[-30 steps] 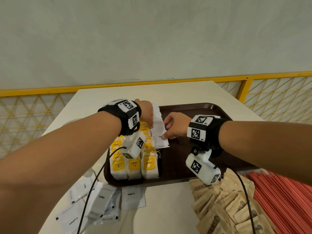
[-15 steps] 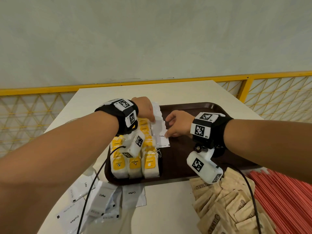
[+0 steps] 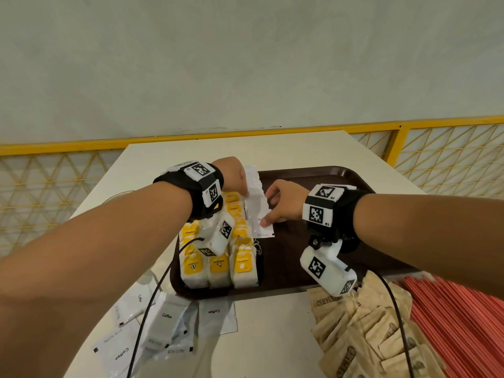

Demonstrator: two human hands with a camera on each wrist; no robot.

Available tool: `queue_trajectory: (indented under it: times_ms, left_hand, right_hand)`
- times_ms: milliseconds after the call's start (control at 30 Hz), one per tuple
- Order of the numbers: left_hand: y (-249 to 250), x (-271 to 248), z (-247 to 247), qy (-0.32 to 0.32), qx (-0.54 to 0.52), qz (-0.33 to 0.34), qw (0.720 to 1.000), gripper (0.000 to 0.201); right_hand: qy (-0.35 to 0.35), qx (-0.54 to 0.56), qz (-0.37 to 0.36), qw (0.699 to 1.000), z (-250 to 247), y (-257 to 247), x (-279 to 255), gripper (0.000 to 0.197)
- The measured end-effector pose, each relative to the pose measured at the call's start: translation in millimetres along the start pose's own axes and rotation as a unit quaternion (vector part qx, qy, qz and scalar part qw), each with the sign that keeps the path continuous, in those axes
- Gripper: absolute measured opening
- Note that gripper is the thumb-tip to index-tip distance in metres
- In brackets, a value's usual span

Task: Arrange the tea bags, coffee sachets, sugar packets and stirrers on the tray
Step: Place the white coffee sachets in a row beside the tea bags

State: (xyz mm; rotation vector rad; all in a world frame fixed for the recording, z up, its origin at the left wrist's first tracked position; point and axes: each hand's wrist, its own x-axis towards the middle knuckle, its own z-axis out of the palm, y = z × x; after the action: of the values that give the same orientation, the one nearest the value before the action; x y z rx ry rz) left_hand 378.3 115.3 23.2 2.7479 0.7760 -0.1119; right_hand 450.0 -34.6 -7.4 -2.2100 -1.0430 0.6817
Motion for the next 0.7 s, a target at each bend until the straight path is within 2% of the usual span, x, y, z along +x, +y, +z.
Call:
queue_trajectory:
  times_ms: [67, 133, 200, 333, 367, 433, 500, 533, 567, 633, 700]
  left_hand:
    - [-4, 1, -7, 0.030, -0.012, -0.020, 0.999, 0.022]
    - [-13, 4, -15, 0.043, -0.014, -0.051, 0.998, 0.021]
    - [-20, 6, -20, 0.037, 0.003, -0.080, 0.996, 0.014]
    - [-25, 4, -23, 0.006, 0.008, -0.128, 0.992, 0.035]
    - [-25, 2, -23, 0.007, 0.010, -0.138, 0.990, 0.031]
    - [-22, -4, -27, -0.021, 0.005, -0.145, 0.989, 0.011]
    - [-22, -13, -40, -0.009, -0.041, -0.126, 0.991, 0.037]
    - [-22, -21, -49, 0.003, -0.091, -0.116, 0.989, 0.039]
    - [-22, -31, -60, 0.002, -0.170, -0.108, 0.980, 0.033]
    - [-21, -58, -81, -0.036, -0.330, -0.085, 0.940, 0.014]
    - [-21, -95, -96, -0.065, -0.392, -0.045, 0.917, 0.018]
  right_hand:
    - [0.027, 0.065, 0.023, 0.997, -2, -1, 8, 0.058]
    - [0.052, 0.082, 0.038, 0.994, -4, -1, 19, 0.062]
    - [0.045, 0.086, 0.044, 0.994, -3, -4, 25, 0.069]
    - [0.011, 0.083, 0.041, 0.996, 7, -13, 29, 0.070]
    - [0.010, 0.070, 0.041, 0.997, 9, -14, 30, 0.068]
    - [0.030, 0.064, 0.047, 0.996, 7, -16, 27, 0.065]
    - [0.060, 0.086, 0.045, 0.993, -2, -20, 23, 0.057]
    - [0.070, 0.106, 0.044, 0.991, -6, -24, 20, 0.055]
    - [0.071, 0.135, 0.037, 0.988, -10, -29, 13, 0.055]
    - [0.027, 0.211, 0.004, 0.977, -11, -43, -9, 0.052]
    - [-0.076, 0.228, -0.055, 0.969, -4, -60, -40, 0.041]
